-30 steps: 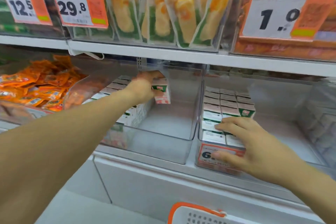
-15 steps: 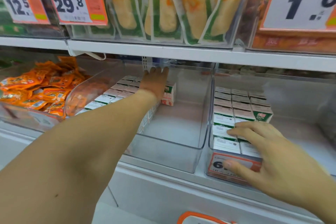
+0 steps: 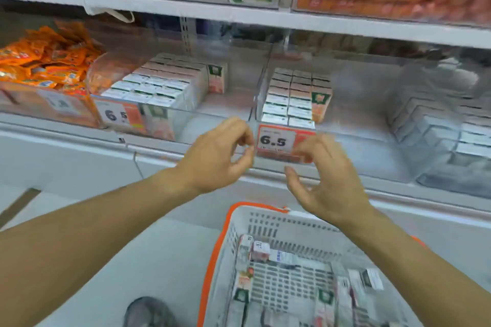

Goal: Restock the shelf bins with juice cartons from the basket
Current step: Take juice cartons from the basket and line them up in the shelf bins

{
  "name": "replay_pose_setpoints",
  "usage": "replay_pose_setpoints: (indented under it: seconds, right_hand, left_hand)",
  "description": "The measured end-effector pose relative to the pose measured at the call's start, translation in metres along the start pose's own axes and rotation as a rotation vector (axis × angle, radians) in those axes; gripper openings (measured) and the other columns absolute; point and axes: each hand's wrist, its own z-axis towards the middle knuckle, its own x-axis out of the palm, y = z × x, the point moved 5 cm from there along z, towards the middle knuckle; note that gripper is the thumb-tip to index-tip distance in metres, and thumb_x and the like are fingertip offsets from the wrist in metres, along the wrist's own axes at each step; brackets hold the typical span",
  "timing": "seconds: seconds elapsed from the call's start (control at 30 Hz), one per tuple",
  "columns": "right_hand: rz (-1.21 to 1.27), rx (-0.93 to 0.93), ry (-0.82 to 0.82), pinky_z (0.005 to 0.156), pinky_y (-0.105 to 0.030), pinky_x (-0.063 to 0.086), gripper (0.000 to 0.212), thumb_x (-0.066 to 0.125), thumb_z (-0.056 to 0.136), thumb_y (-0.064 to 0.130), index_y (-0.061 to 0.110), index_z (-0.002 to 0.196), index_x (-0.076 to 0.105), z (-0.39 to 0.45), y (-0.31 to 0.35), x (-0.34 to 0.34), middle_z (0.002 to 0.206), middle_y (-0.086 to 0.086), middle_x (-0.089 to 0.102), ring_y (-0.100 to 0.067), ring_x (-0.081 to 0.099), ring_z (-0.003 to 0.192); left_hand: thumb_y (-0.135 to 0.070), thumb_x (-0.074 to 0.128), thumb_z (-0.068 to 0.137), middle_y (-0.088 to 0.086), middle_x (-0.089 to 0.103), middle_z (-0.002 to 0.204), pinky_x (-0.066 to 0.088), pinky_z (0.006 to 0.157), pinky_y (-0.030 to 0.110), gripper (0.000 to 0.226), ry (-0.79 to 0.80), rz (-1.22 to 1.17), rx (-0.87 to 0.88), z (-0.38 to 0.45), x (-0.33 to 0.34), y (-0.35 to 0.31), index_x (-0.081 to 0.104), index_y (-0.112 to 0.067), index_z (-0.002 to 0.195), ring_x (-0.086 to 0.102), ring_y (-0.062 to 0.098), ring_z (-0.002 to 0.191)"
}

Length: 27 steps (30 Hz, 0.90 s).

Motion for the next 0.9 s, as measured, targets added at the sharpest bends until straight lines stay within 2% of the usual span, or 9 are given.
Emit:
replay_pose_setpoints:
  seconds: [0.07, 0.17, 0.3, 0.4, 0.5, 0.6, 0.67, 0.8, 0.9]
  right_hand:
    - [0.134, 0.145, 0.219, 0.069, -0.03, 0.043, 0.016, 0.065, 0.082, 0.016, 0.016, 0.097, 0.06, -0.047, -0.01, 0.024, 0.083, 0.007, 0.054, -0.011, 0.052, 0.072]
    - [0.248, 0.483, 0.535, 0.07, -0.033, 0.05, 0.011, 0.063, 0.085, 0.012, 0.021, 0.092, 0.064, -0.129, -0.044, 0.059, 0.075, 0.01, 0.061, -0.011, 0.059, 0.067]
    - [0.284, 0.694, 0.845, 0.069, -0.028, 0.048, 0.011, 0.071, 0.086, 0.017, 0.022, 0.091, 0.063, -0.219, -0.066, 0.074, 0.075, 0.013, 0.061, -0.008, 0.058, 0.064]
    - [0.319, 0.83, 0.984, 0.073, -0.032, 0.054, 0.019, 0.079, 0.081, 0.024, 0.021, 0.094, 0.065, -0.264, -0.072, 0.081, 0.085, 0.007, 0.063, -0.01, 0.06, 0.068]
    - [0.328, 0.887, 1.083, 0.078, -0.034, 0.057, 0.029, 0.082, 0.078, 0.028, 0.02, 0.099, 0.066, -0.293, -0.075, 0.097, 0.093, 0.004, 0.063, -0.012, 0.06, 0.072]
    - [0.292, 0.876, 1.145, 0.079, -0.03, 0.052, 0.036, 0.082, 0.079, 0.032, 0.018, 0.107, 0.064, -0.309, -0.078, 0.122, 0.103, 0.002, 0.063, -0.013, 0.059, 0.079]
    - [0.276, 0.882, 1.131, 0.086, -0.032, 0.051, 0.04, 0.081, 0.08, 0.032, 0.017, 0.112, 0.063, -0.316, -0.079, 0.142, 0.113, -0.001, 0.063, -0.015, 0.059, 0.092]
    - [0.212, 0.83, 1.166, 0.099, -0.037, 0.047, 0.057, 0.081, 0.079, 0.034, 0.021, 0.128, 0.056, -0.328, -0.071, 0.177, 0.13, -0.003, 0.053, -0.022, 0.053, 0.117]
    - [0.152, 0.785, 1.229, 0.096, -0.037, 0.048, 0.055, 0.077, 0.083, 0.034, 0.023, 0.132, 0.054, -0.336, -0.071, 0.188, 0.131, -0.001, 0.052, -0.022, 0.054, 0.118]
  left_hand:
    - [-0.021, 0.059, 0.086, -0.011, 0.049, 0.083, 0.041, 0.066, 0.026, 0.006, 0.286, -0.054, -0.102, -0.037, 0.047, -0.011, 0.058, -0.018, 0.09, 0.046, 0.003, 0.065]
    - [-0.022, 0.064, 0.089, -0.008, 0.06, 0.09, 0.039, 0.067, 0.016, 0.012, 0.653, -0.098, -0.299, -0.1, 0.114, -0.01, 0.063, -0.015, 0.098, 0.05, -0.005, 0.067]
    - [-0.025, 0.066, 0.091, 0.004, 0.063, 0.107, 0.043, 0.077, 0.022, 0.022, 0.898, -0.171, -0.568, -0.176, 0.178, -0.001, 0.062, -0.01, 0.107, 0.054, 0.014, 0.08]
    - [-0.029, 0.069, 0.089, 0.002, 0.059, 0.119, 0.046, 0.086, 0.025, 0.036, 1.047, -0.176, -0.702, -0.226, 0.211, 0.006, 0.057, -0.015, 0.12, 0.057, 0.015, 0.093]
    - [-0.029, 0.073, 0.087, 0.002, 0.057, 0.123, 0.048, 0.094, 0.031, 0.045, 1.113, -0.176, -0.806, -0.253, 0.234, 0.011, 0.055, -0.015, 0.126, 0.057, 0.02, 0.109]
    - [-0.03, 0.075, 0.085, 0.005, 0.058, 0.119, 0.048, 0.09, 0.031, 0.047, 1.084, -0.207, -0.941, -0.263, 0.252, 0.018, 0.057, -0.012, 0.124, 0.058, 0.022, 0.103]
    - [-0.032, 0.074, 0.086, 0.006, 0.061, 0.117, 0.05, 0.089, 0.034, 0.045, 1.071, -0.189, -0.998, -0.268, 0.263, 0.025, 0.056, -0.013, 0.122, 0.06, 0.023, 0.101]
    - [-0.029, 0.073, 0.086, 0.006, 0.061, 0.108, 0.042, 0.076, 0.026, 0.045, 1.036, -0.093, -1.031, -0.275, 0.275, 0.03, 0.056, -0.01, 0.123, 0.055, 0.019, 0.092]
    - [-0.032, 0.075, 0.084, 0.008, 0.063, 0.108, 0.044, 0.078, 0.027, 0.046, 1.017, -0.021, -1.014, -0.274, 0.284, 0.031, 0.059, -0.009, 0.121, 0.058, 0.022, 0.095]
